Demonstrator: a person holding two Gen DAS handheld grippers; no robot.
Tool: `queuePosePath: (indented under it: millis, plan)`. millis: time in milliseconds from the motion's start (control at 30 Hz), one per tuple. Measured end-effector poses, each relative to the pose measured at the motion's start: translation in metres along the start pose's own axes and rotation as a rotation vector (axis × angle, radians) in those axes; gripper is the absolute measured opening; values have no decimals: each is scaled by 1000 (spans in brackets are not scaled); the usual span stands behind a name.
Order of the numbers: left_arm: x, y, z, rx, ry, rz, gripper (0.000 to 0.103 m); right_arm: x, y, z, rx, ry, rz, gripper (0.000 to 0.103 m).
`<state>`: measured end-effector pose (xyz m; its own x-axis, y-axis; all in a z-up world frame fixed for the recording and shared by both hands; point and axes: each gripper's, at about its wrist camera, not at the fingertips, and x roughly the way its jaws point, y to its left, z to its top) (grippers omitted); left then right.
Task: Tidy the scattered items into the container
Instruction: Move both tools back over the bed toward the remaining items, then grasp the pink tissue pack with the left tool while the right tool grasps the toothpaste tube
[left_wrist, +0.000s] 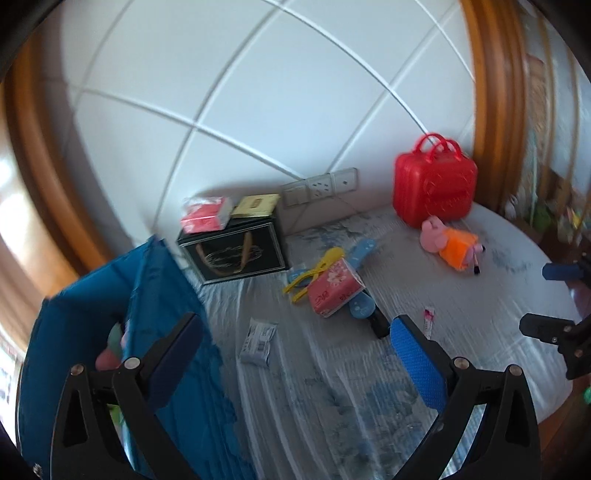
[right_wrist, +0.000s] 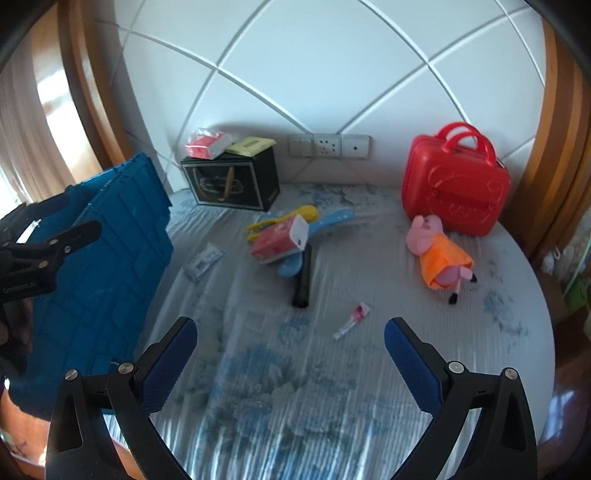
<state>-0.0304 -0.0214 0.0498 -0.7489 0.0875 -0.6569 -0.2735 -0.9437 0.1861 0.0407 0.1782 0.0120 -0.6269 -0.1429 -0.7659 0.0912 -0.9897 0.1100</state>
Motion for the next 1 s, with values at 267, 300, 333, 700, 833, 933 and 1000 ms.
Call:
queuePosePath:
  millis: [267, 300, 333, 700, 833, 933, 1000]
  plan:
    - [117, -13, 26, 89, 75, -136, 103, 67, -25, -17, 113, 78, -84, 103]
    - [135, -15, 29, 98, 83, -152, 103, 78, -28, -19, 127, 88, -96, 103]
    - [156, -17, 31, 109, 99, -167, 103, 91, -30, -21, 143, 101, -106, 103]
    - [344, -48, 2, 327, 266, -266, 103, 211, -55, -47, 273, 208, -181, 103]
    - [378, -47, -6, 424, 265, -294, 103, 236, -63, -56, 312, 227, -203, 103]
    - [395, -53, -15, 502, 265, -311, 103, 256, -73, -62, 349, 221, -232, 103]
    - [405, -59, -23, 551, 261, -312, 103, 264, -78, -64, 379, 206, -249, 103]
